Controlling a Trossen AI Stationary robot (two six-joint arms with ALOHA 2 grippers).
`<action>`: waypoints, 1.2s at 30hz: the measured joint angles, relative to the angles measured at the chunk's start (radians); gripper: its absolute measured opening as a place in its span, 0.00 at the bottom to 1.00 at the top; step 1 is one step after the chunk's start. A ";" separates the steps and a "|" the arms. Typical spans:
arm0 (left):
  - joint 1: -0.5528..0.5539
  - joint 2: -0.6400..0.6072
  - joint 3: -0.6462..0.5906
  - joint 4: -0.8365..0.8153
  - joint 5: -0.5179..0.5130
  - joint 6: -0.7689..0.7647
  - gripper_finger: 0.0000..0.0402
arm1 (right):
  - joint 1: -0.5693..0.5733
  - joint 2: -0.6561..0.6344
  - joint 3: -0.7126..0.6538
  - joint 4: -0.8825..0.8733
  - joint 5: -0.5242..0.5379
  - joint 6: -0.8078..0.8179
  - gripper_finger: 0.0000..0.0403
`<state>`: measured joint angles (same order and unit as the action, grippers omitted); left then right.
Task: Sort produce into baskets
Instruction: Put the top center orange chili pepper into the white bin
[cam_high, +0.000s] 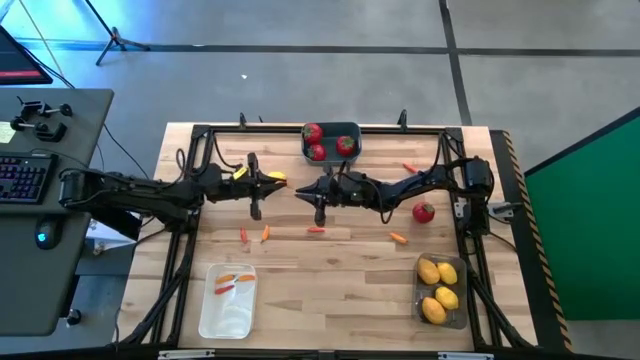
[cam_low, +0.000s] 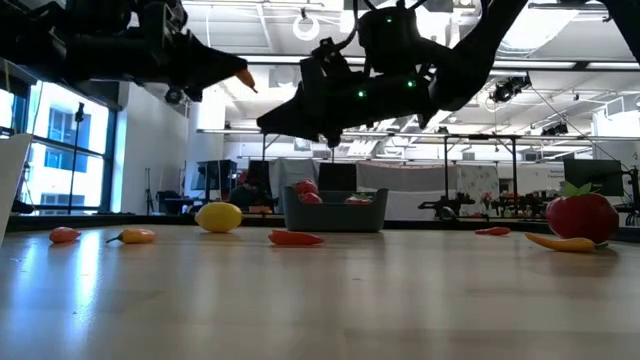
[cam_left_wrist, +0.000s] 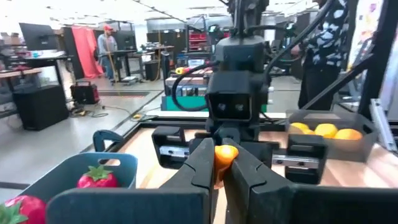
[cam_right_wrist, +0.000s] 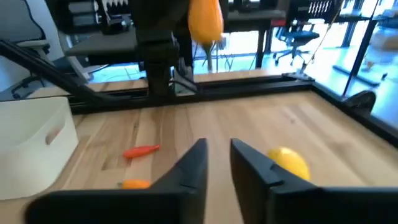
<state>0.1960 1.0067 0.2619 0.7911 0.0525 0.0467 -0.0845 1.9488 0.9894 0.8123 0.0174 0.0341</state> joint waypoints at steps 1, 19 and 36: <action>0.000 -0.020 0.000 -0.018 0.010 0.000 0.02 | 0.000 0.000 0.000 -0.009 0.000 0.011 0.18; -0.171 -0.286 0.277 -0.981 0.065 -0.021 0.02 | -0.012 0.000 0.000 -0.077 0.001 0.045 0.43; -0.712 -0.240 0.364 -1.310 0.090 -0.577 0.01 | -0.010 0.002 -0.002 -0.166 0.004 0.063 0.43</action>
<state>-0.5155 0.7666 0.6258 -0.5190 0.1423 -0.5301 -0.0948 1.9503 0.9878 0.6460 0.0212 0.0971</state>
